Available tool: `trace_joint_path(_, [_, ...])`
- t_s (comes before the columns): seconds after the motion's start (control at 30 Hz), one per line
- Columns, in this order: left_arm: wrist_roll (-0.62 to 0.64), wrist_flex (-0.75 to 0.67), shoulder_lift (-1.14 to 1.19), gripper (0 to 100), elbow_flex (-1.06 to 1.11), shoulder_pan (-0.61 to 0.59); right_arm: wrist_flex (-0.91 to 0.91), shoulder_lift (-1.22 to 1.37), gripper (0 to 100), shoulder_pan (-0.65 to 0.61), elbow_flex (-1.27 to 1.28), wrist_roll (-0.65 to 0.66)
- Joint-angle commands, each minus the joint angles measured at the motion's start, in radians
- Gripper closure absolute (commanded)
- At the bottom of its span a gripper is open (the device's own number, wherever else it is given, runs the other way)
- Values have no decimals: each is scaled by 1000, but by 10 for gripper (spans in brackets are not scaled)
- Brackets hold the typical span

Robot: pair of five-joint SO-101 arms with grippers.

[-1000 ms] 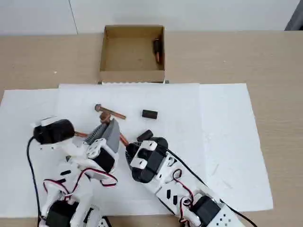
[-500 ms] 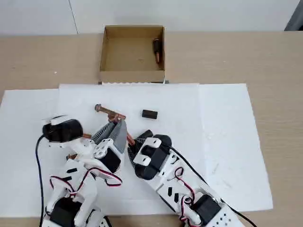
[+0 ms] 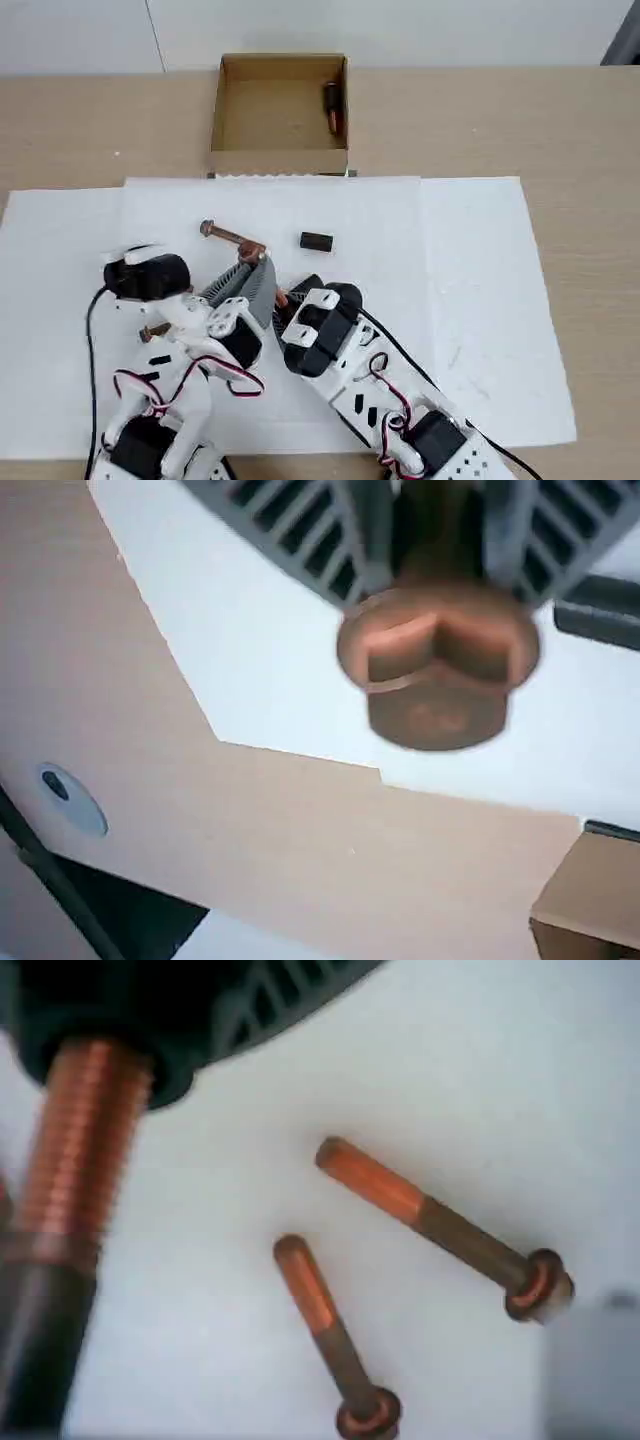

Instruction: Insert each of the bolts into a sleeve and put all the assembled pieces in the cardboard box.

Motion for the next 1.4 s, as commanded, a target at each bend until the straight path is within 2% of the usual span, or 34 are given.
trace_joint_path(0.0, [-25,-12,-11,994,10,64,-33,-15,996,4,-9,11])
trace_joint_path(0.2, [-112,2,-11,994,18,132,-33,-15,996,4,-9,11])
trace_joint_path(0.4, [-144,153,-11,994,19,207,-35,-15,996,8,-9,11])
trace_joint_path(0.53, [-146,227,-11,994,19,204,-82,-15,996,10,-9,11])
trace_joint_path(0.8, [-147,224,-11,987,18,201,-88,-15,996,10,-8,12])
trace_joint_path(1.03, [-172,229,-11,798,13,199,-87,-15,996,10,-3,58])
trace_joint_path(1.23, [-181,230,-11,787,-16,195,-87,-15,996,10,2,54])
trace_joint_path(1.37, [-242,232,-9,787,-28,115,-87,-15,996,10,2,54])
